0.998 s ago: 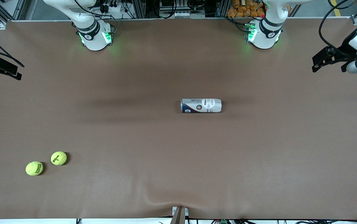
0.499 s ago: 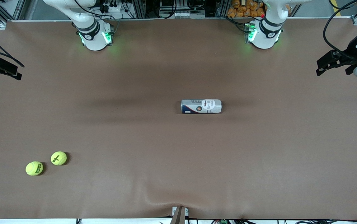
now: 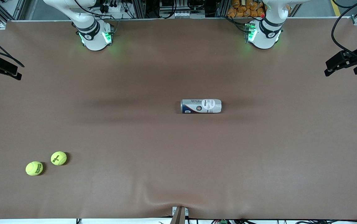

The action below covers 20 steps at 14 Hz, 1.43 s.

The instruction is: Insert tennis ball vertically with right arm

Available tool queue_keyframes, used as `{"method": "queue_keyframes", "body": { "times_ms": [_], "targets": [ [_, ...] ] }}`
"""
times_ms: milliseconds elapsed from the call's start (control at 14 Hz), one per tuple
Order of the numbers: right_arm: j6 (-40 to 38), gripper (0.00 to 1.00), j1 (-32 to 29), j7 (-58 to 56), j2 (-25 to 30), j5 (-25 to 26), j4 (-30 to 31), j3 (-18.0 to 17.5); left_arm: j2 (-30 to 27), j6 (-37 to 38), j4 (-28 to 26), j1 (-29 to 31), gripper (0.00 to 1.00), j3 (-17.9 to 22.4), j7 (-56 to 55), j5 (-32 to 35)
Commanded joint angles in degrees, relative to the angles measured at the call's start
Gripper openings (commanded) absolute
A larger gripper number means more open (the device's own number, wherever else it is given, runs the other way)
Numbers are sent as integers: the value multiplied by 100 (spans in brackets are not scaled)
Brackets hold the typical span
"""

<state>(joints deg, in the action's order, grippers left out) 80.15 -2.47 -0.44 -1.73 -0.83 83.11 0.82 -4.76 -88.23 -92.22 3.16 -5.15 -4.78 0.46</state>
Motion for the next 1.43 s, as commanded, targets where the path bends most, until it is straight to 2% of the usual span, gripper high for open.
{"method": "queue_keyframes", "body": {
  "times_ms": [0,1069,1354],
  "targets": [
    [-69,100,-61,-17,-29,-5,-93,-29,19,61,116,0,100,-65,-76,59],
    [-78,100,-52,-26,-29,-5,-93,-29,71,52,107,-70,100,-364,-76,86],
    [-78,100,-52,-26,-29,-5,-93,-29,369,26,116,-79,100,-688,-85,86]
  ]
}}
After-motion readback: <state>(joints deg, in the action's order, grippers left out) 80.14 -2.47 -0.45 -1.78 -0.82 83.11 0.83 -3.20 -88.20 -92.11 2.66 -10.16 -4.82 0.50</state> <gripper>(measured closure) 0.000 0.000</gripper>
